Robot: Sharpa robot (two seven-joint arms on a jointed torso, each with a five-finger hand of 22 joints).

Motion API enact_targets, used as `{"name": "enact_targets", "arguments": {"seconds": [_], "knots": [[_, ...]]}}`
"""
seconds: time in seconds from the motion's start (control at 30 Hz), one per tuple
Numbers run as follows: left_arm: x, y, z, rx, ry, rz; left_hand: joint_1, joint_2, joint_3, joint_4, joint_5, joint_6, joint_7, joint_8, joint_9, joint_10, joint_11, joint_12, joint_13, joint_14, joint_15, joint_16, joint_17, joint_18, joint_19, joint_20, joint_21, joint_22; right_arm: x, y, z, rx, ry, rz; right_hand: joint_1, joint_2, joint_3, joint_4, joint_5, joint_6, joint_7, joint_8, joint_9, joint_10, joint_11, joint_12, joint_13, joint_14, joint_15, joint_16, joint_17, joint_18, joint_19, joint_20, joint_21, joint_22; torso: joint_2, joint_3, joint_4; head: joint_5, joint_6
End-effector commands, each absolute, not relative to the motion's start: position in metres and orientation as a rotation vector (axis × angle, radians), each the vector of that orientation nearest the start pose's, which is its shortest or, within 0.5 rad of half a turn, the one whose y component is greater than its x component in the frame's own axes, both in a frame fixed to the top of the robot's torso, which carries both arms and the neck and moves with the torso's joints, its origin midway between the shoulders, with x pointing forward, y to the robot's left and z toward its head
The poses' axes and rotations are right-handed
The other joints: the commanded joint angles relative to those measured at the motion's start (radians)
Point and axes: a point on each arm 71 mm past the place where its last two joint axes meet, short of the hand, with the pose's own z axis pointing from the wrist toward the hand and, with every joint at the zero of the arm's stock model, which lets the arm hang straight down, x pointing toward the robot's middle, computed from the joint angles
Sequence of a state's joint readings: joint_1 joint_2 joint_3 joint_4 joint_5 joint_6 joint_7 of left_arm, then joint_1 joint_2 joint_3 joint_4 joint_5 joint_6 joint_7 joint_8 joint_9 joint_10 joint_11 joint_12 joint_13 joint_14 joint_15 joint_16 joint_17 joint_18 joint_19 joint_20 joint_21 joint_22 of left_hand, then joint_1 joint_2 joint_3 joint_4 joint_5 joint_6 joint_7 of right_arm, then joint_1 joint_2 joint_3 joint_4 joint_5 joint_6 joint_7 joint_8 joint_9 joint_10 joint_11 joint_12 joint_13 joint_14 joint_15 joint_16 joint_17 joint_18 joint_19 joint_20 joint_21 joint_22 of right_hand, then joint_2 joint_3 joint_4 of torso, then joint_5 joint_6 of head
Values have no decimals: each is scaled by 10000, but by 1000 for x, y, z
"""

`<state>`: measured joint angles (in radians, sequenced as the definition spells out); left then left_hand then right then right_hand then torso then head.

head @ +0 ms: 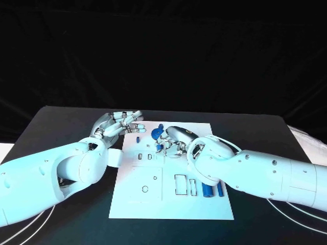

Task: Assemble the parts on the task board

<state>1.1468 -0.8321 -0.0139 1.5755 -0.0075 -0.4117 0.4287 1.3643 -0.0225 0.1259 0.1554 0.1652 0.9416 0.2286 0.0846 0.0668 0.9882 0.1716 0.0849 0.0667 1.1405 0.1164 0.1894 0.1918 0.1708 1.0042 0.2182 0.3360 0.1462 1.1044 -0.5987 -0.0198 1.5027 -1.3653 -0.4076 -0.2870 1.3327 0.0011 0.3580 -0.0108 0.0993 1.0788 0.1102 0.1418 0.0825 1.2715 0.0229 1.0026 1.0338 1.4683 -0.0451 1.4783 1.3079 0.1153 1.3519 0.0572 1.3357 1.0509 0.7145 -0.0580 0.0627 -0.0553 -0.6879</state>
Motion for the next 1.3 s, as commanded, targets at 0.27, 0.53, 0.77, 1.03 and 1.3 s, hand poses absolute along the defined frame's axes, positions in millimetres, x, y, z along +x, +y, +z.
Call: {"name": "enact_targets", "arguments": {"seconds": [0.27,0.53,0.77,1.03,1.3], "knots": [[476,192,-187,-11423,13721,-15577,15,68,-6,-54,-60,77,5,-41,-7,32,34,-32,-5,8,-22,-62,9,103,58,-14,41,4,461,-80,-234,-173,17945,7147,-143,-37,175,149,42,122,-17,48,163,-13,5,-30,6,629,-31,-38,639,-162,-62,5,-45,-19,3,15,-14,69,-45],[476,192,-187,-11373,13743,-15582,13,70,-9,-55,-60,79,6,-43,-7,33,34,-33,-5,7,-22,-67,12,103,57,-14,40,4,458,-75,-240,-329,18135,7148,-173,-70,169,145,59,126,-21,50,165,-8,2,-32,5,628,-33,-44,631,-160,-64,5,-51,-27,8,26,-35,94,-72],[476,191,-187,-11370,13767,-15599,13,70,-9,-55,-60,79,6,-43,-7,33,34,-33,-5,7,-22,-67,12,103,57,-14,40,4,457,-75,-242,-448,18269,7085,-229,-126,153,147,77,126,-21,48,167,-20,1,-74,-29,629,-35,-48,631,-157,-68,4,-61,-43,10,31,-31,82,-96],[476,191,-187,-11372,13779,-15602,13,70,-9,-55,-60,79,6,-43,-7,33,34,-33,-5,7,-22,-67,12,103,57,-14,40,4,457,-74,-244,-464,18407,7148,-378,-342,129,142,199,-87,61,-81,121,-433,57,-800,-657,637,2,-31,701,-153,-90,25,-103,-98,11,29,-30,54,-125],[476,192,-187,-11376,13784,-15597,13,70,-9,-55,-60,79,6,-43,-7,33,34,-33,-5,7,-22,-67,12,103,57,-14,40,4,457,-74,-245,-452,18422,7163,-465,-502,99,139,416,-199,121,-156,91,-545,107,-980,-807,637,44,-35,717,-152,-96,61,-122,-116,8,30,-23,58,-148]]}}
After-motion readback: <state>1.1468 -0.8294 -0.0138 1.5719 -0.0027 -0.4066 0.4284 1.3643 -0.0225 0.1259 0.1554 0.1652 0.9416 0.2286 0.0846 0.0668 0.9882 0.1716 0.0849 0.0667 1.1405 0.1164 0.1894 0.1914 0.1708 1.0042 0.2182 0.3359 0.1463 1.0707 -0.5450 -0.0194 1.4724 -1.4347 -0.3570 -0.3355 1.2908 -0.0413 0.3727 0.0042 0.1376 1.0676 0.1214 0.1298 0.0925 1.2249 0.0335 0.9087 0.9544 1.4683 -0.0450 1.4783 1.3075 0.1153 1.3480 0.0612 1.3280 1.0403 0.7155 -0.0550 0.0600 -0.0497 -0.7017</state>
